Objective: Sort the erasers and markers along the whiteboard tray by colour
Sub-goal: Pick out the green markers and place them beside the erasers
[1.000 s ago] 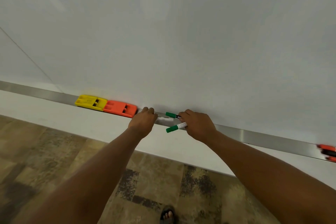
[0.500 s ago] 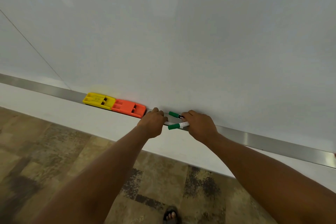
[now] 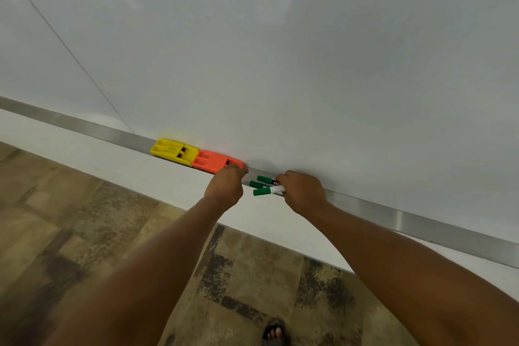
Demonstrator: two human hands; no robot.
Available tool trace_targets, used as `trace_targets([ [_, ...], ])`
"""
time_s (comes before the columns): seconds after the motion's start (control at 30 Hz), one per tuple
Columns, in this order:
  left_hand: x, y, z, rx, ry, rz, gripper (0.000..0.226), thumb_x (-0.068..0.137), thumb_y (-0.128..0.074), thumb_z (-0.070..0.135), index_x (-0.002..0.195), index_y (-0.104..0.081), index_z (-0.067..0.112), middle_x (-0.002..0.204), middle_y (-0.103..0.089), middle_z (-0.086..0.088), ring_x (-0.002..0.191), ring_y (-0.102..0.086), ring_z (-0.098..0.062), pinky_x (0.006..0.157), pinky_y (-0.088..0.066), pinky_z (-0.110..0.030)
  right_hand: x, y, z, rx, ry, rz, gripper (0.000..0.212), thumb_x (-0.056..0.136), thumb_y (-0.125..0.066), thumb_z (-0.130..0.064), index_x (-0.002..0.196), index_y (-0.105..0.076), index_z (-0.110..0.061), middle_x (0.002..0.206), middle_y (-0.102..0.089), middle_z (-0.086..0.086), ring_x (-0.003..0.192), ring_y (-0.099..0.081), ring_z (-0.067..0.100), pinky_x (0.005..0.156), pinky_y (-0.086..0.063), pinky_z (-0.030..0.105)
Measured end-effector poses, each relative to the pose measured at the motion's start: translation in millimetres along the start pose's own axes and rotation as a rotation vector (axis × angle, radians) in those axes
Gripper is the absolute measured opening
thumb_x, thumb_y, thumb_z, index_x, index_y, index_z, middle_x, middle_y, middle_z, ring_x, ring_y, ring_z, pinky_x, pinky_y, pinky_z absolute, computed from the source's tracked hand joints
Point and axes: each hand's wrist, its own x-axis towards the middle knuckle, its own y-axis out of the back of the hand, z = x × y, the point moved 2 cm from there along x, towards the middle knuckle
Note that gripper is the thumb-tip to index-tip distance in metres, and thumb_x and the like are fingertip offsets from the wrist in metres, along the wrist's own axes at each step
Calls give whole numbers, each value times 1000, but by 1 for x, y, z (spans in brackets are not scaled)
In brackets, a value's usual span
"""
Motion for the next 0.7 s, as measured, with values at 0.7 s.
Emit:
trace_targets([
  [0.7, 2, 2, -3, -79, -113, 78, 40, 85, -49, 2, 121, -64, 10, 113, -68, -13, 100, -63, -31, 87, -50, -37, 12, -4, -8, 223, -51, -26, 45, 88, -61, -39, 126, -51, -16, 118, -57, 5, 100, -60, 27, 80, -53, 44],
])
